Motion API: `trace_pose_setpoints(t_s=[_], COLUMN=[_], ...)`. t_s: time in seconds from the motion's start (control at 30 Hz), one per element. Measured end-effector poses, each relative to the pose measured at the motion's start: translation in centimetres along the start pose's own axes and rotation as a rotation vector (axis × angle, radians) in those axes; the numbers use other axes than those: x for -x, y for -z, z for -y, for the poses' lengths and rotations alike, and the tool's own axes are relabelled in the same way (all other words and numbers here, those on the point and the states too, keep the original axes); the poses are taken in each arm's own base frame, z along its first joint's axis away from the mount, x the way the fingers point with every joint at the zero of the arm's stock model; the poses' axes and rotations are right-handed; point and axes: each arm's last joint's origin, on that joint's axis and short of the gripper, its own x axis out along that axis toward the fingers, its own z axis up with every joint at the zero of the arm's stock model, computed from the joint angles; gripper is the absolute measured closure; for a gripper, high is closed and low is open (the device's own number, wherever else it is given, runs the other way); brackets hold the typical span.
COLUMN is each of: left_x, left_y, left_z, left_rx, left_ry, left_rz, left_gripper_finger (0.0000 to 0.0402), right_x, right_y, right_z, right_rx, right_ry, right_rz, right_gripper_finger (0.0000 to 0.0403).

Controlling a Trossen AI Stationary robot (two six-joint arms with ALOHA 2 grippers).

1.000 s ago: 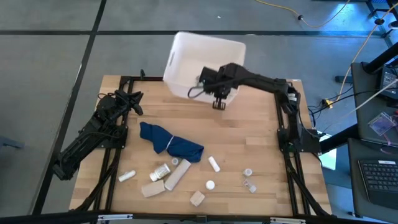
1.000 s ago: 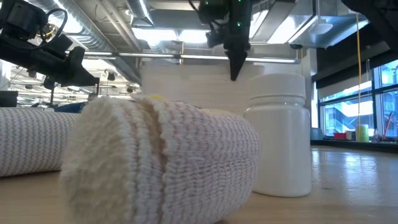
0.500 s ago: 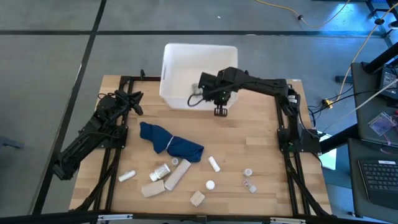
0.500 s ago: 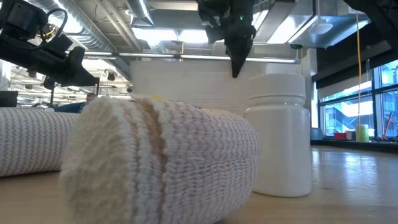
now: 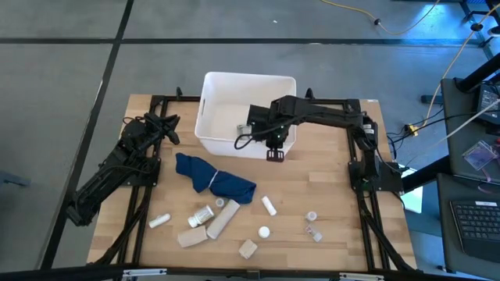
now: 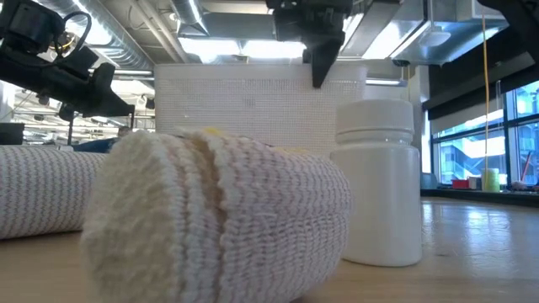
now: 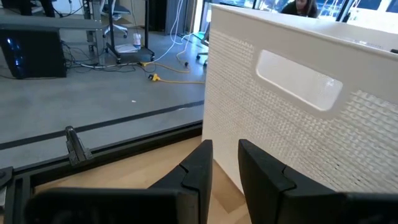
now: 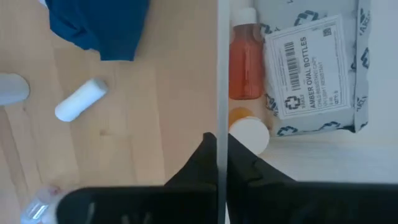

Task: Pick & place medical supplies in basket/bin
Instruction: Adjust the white bin, then put the middle right transparent pill bottle into the white bin

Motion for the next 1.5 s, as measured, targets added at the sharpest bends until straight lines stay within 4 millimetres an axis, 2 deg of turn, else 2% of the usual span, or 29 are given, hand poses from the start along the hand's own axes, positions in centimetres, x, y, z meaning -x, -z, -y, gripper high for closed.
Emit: trace_pose_setpoints(t_s=[0.33,0.73,0.83,0.97,1.1,1.3,1.37,1.5], left_x=[0.0,0.0,0.0,0.0,0.0,0.0,0.0,0.0], left_y=[0.0,0.0,0.0,0.0,0.0,0.0,0.0,0.0], left_z=[0.0,0.0,0.0,0.0,0.0,0.0,0.0,0.0], left_rx=[0.000,0.000,0.000,-0.006,-0.017,-0.018,-0.018,-0.018], left_ry=[0.000,0.001,0.001,0.001,0.001,0.003,0.003,0.003], left_rz=[0.001,0.000,0.001,0.001,0.001,0.000,0.001,0.000], left_gripper_finger=[0.0329,0.0329,0.0329,0.0329,0.0329,0.0329,0.0329,0.0329], right_x=[-0.5,-0.4,-0.3,-0.1,1.9,8.0,9.5,11.6], right_y=[-0.1,-0.3,-0.3,-0.4,-0.6,-0.6,0.5,3.5], right_z=[1.5,1.7,1.7,1.8,1.7,0.4,-0.3,-2.3], right_rx=[-0.020,-0.063,-0.090,-0.081,-0.081,-0.063,-0.073,-0.169], right_ry=[0.168,0.133,0.134,0.156,0.210,0.129,0.117,0.012], right_rz=[-0.018,0.018,0.021,0.029,0.078,0.292,0.361,0.367], right_gripper_finger=[0.0376,0.0367,0.0341,0.0279,0.0216,0.0164,0.0158,0.0155])
